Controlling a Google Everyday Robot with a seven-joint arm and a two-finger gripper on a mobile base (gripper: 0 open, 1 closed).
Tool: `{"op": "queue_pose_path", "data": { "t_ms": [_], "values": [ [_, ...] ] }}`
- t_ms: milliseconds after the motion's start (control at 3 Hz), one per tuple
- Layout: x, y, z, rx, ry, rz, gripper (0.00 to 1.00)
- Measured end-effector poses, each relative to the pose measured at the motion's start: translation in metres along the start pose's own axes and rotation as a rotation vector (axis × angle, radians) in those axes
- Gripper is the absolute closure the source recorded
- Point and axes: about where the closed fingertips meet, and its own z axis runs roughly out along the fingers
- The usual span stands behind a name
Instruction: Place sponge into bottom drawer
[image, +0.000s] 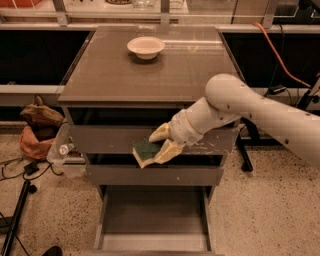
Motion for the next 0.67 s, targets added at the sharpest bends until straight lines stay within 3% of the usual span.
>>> {"op": "queue_pose_path", "data": {
  "t_ms": [333, 667],
  "values": [
    [0.0218, 0.0109, 0.0359, 0.06, 0.02, 0.04, 1.0],
    [0.0218, 0.011, 0.036, 0.06, 0.02, 0.04, 1.0]
  ]
}}
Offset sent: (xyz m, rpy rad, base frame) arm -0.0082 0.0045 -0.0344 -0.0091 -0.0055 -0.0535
